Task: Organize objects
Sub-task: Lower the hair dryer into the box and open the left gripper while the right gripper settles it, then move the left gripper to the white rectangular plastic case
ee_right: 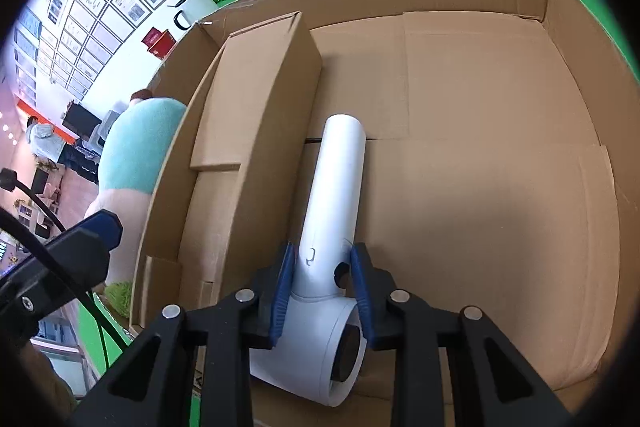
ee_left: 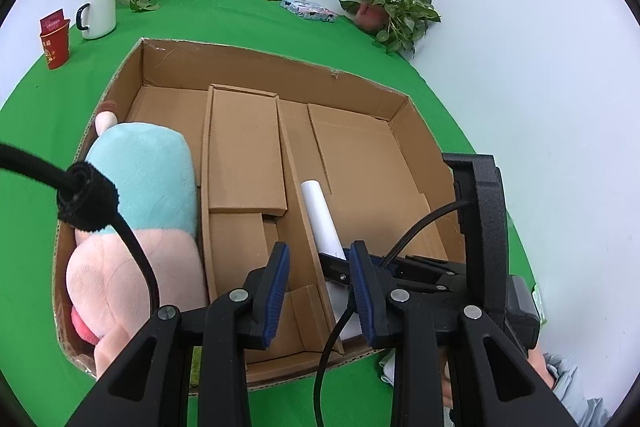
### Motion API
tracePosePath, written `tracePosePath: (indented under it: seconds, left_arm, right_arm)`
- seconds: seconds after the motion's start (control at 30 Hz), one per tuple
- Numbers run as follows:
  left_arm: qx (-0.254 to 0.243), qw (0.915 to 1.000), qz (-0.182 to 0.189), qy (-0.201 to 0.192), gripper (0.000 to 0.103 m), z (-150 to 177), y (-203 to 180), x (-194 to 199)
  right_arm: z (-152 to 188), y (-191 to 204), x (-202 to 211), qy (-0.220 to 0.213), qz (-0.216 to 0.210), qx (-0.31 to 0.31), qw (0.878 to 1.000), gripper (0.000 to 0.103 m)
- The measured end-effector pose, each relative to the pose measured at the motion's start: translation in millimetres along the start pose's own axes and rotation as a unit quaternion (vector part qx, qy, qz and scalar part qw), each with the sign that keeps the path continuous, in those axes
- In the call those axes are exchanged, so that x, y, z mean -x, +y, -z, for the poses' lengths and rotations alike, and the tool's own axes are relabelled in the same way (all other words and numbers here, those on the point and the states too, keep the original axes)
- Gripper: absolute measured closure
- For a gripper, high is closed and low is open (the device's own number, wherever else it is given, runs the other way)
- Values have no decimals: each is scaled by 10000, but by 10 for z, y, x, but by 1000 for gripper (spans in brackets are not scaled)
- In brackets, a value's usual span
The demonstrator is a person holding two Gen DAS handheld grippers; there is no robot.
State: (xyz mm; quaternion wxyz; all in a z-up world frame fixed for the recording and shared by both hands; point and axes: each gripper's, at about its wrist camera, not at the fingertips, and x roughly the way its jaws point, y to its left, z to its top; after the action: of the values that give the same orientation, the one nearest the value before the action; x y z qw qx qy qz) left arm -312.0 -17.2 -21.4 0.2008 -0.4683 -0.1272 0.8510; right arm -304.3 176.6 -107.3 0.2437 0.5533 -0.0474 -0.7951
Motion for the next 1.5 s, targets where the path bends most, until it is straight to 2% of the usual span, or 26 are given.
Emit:
tracePosePath:
  seconds: [0.2,0.27,0.3,0.33,0.4,0.43,0.47,0.5,0.57,0.63,0.7,0.77,0.93,0.97,1.03,1.1,1.17,1.27,1.33,1.37,1.4,1.5]
  left_arm:
    - [-15,9999,-98,23,72,67,-52,21]
    - [-69,9998,-163,-26,67,96,-84,48]
    - [-100,9997,-209,-96,63,111,-103,67]
    - [-140,9992,-299,-220,59,127,-122,100]
    - [-244,9955,-676,-614,39,169,-163,186]
    - [-345,9910,-976,-853,31,210,-195,230]
    - [-430,9849,-1302,-1055,17,259,-223,266]
    - [-487,9794,-1542,-1206,11,314,-251,294]
    - [-569,9744,-1712,-1341,9,416,-301,316]
    - [-644,9739,-1698,-1363,9,552,-373,318]
    - [-701,9761,-1585,-1308,9,695,-458,292]
    - [-726,9748,-1617,-1356,9,850,-574,265]
    - [-657,9767,-1418,-1468,9,1092,-788,219]
    - [-626,9770,-1431,-1452,13,1131,-820,201]
    - [-558,9778,-1406,-1452,27,1223,-851,183]
    - [-570,9801,-1359,-1332,62,1319,-872,141]
    - [-644,9821,-1353,-1144,79,1420,-912,82]
    - [-684,9825,-1397,-1020,78,1510,-933,11]
    - [-583,9843,-1345,-985,64,1542,-924,-13]
    - [-501,9860,-1254,-978,41,1547,-909,-19]
    - [-415,9874,-1164,-987,26,1539,-876,-9]
    - [-184,9901,-1033,-930,25,1510,-797,-6]
  right_arm:
    - [-5,-36,37,-34,-76,-153,9998,74]
    - [-10,-19,92,-189,4,-74,9998,70]
    - [-6,25,160,-389,249,93,9989,59]
    - [30,62,279,-681,543,290,9958,43]
    - [152,93,513,-1188,778,525,9885,23]
    - [265,90,658,-1447,850,626,9838,22]
    - [354,82,742,-1577,936,679,9807,22]
    - [467,73,827,-1701,1050,725,9771,20]
    - [719,45,952,-1916,1125,819,9716,18]
    - [1002,-29,1049,-2000,1158,841,9693,18]
    - [1176,-55,1049,-1836,1126,791,9733,17]
    - [1360,-56,1123,-1800,1101,820,9740,17]
    - [1534,44,1201,-2126,1482,1039,9602,16]
    - [1563,50,1214,-2181,1545,1066,9577,16]
    - [1610,37,1218,-2237,1440,1013,9586,16]
    - [1662,-9,1217,-2256,1280,920,9614,16]
    - [1701,-53,1219,-2298,1166,850,9625,16]
    - [1775,-65,1257,-2413,1018,815,9616,24]
    - [1811,-37,1251,-2436,1076,924,9595,24]
    - [1823,-18,1244,-2424,1069,1012,9589,24]
    - [1838,4,1222,-2374,1120,1110,9585,21]
    - [1897,55,1150,-2142,1194,1311,9606,18]
